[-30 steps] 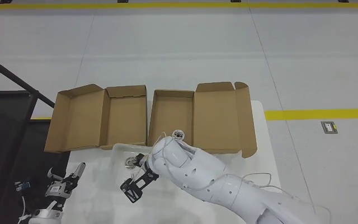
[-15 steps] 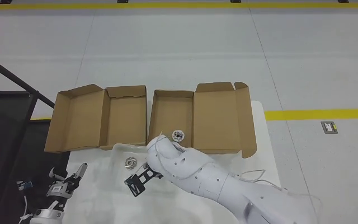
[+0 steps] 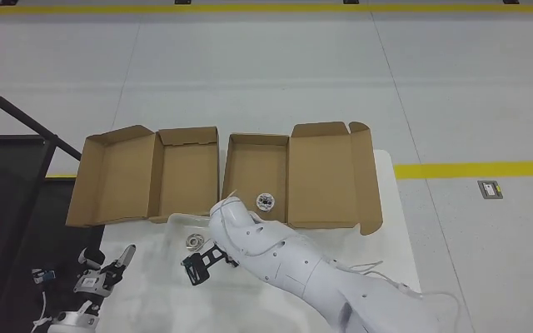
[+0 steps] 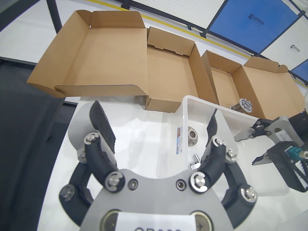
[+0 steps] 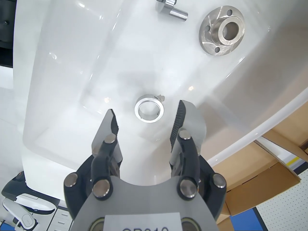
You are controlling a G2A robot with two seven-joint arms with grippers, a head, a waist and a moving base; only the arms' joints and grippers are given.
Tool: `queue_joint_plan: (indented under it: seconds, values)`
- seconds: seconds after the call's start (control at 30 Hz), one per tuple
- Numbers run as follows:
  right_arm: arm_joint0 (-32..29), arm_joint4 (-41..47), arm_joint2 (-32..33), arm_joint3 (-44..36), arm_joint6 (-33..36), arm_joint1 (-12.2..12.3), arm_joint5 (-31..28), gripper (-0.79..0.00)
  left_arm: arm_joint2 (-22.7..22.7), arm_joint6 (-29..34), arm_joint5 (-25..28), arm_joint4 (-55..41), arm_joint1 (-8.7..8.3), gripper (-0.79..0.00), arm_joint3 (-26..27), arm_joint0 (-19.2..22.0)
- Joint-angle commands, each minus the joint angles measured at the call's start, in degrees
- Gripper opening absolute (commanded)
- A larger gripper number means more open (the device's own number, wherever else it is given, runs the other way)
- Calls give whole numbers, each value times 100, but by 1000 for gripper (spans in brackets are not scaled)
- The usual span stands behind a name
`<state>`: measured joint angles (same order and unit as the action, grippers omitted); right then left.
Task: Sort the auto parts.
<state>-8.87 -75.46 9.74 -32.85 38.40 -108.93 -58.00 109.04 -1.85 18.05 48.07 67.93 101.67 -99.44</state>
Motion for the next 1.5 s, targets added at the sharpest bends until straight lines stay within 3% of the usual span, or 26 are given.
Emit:
queue_joint_plan:
  seconds: [0.0, 0.37, 0.47, 0.7, 0.87, 0.9, 1.03, 1.3, 1.47]
  values:
    - [-2, 3, 0, -8, 5, 4, 0, 0, 0, 0, -5, -4, 0, 0, -1, 1]
    - [-2, 3, 0, -8, 5, 4, 0, 0, 0, 0, -5, -4, 0, 0, -1, 1]
    - [-14, -195, 47, -80, -461, 73, 318, 0, 0, 0, -5, -4, 0, 0, -1, 1]
    - [-106, -944, 0, -102, -1130, 217, 145, 0, 0, 0, -5, -4, 0, 0, -1, 1]
    - [-189, -1261, 4, -7, -1214, 196, 151, -317, 0, 0, -5, -4, 0, 0, -1, 1]
    - [-211, -1252, 29, 67, -1141, 177, 277, -345, 0, 0, -5, -4, 0, 0, -1, 1]
    - [-309, -1186, 80, 205, -841, 62, 466, -354, 0, 0, -5, -4, 0, 0, -1, 1]
    - [-361, -940, 237, 604, -319, -183, 713, -462, 0, 0, -5, -4, 0, 0, -1, 1]
    - [-404, -826, 310, 861, -57, -328, 900, -462, 0, 0, -5, -4, 0, 0, -1, 1]
